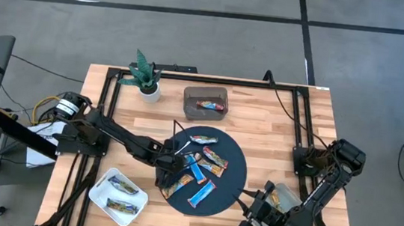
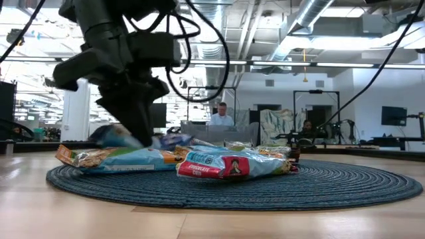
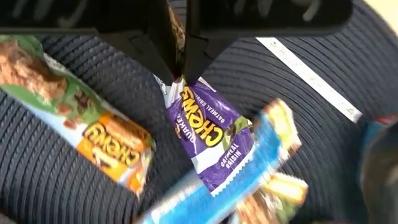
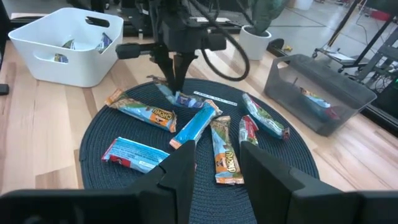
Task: Pick and place Granola Bars by type
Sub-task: Put the blue granola bar into the white bin
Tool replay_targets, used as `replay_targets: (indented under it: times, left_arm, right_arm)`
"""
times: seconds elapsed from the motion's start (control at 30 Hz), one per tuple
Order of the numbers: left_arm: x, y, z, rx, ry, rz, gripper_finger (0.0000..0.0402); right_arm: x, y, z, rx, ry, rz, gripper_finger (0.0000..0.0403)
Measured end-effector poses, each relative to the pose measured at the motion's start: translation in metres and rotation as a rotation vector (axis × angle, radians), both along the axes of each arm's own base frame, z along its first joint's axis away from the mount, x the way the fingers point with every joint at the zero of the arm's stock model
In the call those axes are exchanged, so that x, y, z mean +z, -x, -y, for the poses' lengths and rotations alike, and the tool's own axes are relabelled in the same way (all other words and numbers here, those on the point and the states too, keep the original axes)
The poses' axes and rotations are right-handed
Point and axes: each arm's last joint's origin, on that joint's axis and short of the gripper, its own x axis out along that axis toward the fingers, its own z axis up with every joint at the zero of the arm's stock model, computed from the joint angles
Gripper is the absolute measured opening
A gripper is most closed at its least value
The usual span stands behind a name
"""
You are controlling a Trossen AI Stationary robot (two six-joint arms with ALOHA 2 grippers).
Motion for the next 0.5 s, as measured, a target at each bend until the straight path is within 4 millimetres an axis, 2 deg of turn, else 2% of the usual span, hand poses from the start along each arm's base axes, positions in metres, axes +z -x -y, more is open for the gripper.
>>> replay_targets:
  times: [0.27, 0.5]
  left_arm:
    - [0.037, -0.007, 0.011, -0.010, -0.125, -0.047, 0.0004]
    - [0.071, 0.012, 0.036, 0.048, -0.249, -0.177, 0.0003]
  right_arm:
    - [0.000, 0.000, 0.000, 0.000, -0.001, 0.000, 0.0122]
    - [0.000, 0.000, 0.000, 0.009, 0.015, -0.011, 0.0122]
